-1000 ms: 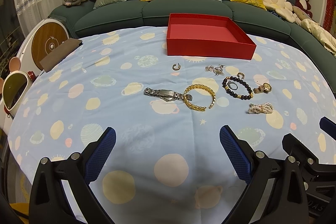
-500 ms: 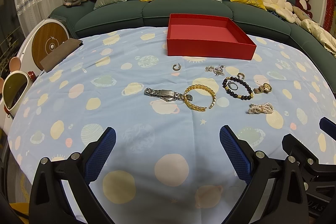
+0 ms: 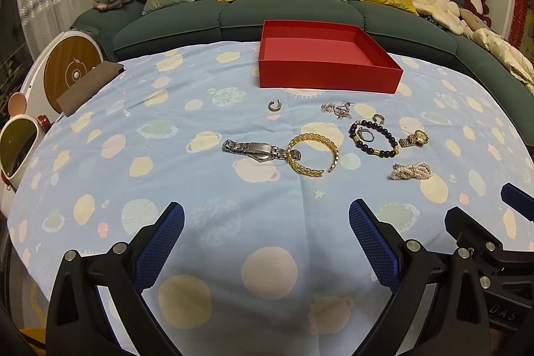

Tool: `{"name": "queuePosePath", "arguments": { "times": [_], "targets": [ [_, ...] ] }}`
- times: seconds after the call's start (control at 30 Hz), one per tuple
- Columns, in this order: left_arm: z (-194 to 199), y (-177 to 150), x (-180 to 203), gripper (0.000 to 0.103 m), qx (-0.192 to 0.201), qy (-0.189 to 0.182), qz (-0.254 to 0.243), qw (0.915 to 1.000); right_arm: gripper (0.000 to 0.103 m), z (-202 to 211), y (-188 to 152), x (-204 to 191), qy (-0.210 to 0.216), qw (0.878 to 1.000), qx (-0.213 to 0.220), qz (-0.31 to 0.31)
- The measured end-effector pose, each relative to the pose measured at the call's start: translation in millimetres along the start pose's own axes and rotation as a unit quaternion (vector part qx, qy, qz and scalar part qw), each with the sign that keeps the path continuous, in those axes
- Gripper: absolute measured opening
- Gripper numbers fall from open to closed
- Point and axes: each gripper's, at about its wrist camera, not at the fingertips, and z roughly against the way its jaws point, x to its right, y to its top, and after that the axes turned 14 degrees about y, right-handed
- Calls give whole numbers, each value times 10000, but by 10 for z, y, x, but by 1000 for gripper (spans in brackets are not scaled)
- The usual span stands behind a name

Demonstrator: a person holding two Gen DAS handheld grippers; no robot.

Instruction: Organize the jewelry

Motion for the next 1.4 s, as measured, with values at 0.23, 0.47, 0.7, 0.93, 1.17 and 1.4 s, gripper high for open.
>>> {"name": "queuePosePath", "arguments": {
  "times": [0.23,0.47,0.7,0.93,1.17,1.4],
  "targets": [
    [-282,25,-69,96,-270,-222,22,9994,97,-191,96,131,248,9991,-17,350],
    [-618,34,-223,96,-543,-211,244,9980,88,-592,225,265,406,9959,-295,747],
    [-855,101,-311,96,-689,-285,436,9963,81,-926,317,320,622,9933,-672,701],
    [-891,151,-303,96,-728,-645,515,9939,77,-1081,328,361,756,9907,-890,699],
    [-862,237,-160,96,-730,-879,523,9921,64,-1011,286,367,778,9906,-887,691],
    [-874,291,145,96,-740,-921,374,9923,61,-944,239,365,785,9912,-905,560]
  ]
}}
